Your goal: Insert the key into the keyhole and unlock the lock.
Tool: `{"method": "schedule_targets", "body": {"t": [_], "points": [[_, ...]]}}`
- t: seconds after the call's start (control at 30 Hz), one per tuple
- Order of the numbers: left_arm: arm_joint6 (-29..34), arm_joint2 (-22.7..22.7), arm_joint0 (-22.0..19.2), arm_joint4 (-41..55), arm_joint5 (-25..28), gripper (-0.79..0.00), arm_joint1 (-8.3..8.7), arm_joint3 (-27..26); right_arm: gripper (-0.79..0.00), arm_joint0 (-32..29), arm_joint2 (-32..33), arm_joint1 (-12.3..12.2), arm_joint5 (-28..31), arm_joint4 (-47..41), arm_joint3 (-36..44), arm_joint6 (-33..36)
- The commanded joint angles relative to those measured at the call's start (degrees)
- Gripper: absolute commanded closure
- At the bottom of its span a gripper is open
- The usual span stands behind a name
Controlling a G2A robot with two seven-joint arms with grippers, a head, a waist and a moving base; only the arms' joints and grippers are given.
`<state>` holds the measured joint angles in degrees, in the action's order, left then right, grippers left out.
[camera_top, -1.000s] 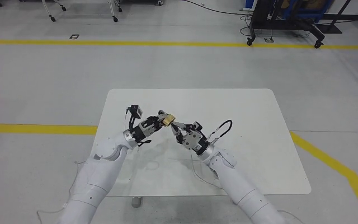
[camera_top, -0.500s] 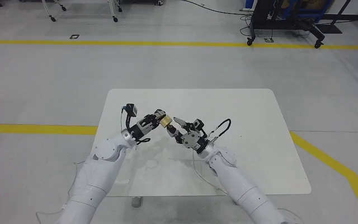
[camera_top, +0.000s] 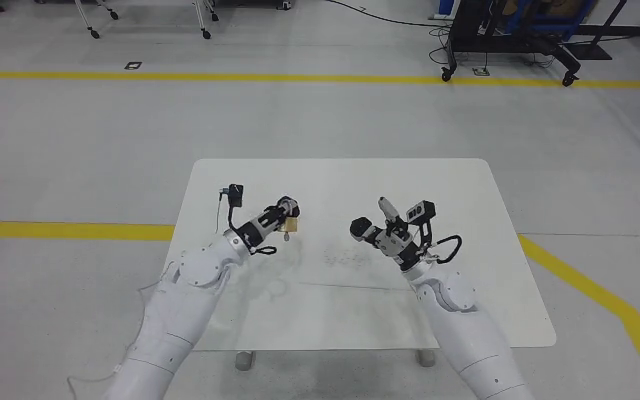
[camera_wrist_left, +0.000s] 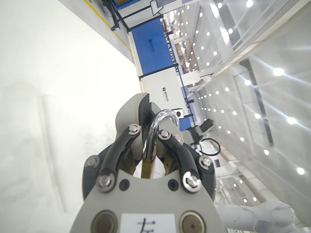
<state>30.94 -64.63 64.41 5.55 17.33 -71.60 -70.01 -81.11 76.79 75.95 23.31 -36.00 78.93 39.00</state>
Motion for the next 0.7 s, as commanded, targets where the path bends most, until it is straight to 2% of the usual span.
{"method": "schedule_targets", "body": {"t": [0.0, 0.23, 0.4, 0.43, 0.47, 0.53, 0.67], "points": [[-0.9, 2.9, -1.2, -4.1, -4.4, 0.000, -0.50, 0.1, -0.785, -3.1, 4.8, -0.7, 0.5, -1.4, 3.7, -0.5], [-2.1, 11.7, -7.5, -11.0, -16.7, 0.000, -3.03, 5.7, -0.785, -3.1, 4.8, -0.7, 0.5, -1.4, 3.7, -0.5], [-3.8, 16.7, -11.5, -15.7, -22.2, 0.000, -4.94, 11.3, -0.785, -3.1, 4.8, -0.7, 0.5, -1.4, 3.7, -0.5], [-3.6, 17.4, -12.0, -16.5, -23.1, -0.200, -5.21, 12.3, -0.785, -3.1, 4.8, -0.7, 0.5, -1.4, 3.7, -0.5], [-3.2, 18.0, -12.5, -17.0, -23.7, -0.363, -5.43, 12.9, -0.785, -3.1, 4.8, -0.7, 0.5, -1.4, 3.7, -0.5], [-2.8, 18.5, -13.1, -18.0, -24.4, -0.785, -5.69, 14.1, -0.785, -3.1, 4.8, -0.7, 0.5, -1.4, 3.7, -0.5], [-1.8, 17.5, -12.8, -17.8, -24.0, -0.785, -5.51, 14.0, -0.785, -3.1, 4.8, -0.7, 0.5, -1.4, 3.7, -0.5]]}}
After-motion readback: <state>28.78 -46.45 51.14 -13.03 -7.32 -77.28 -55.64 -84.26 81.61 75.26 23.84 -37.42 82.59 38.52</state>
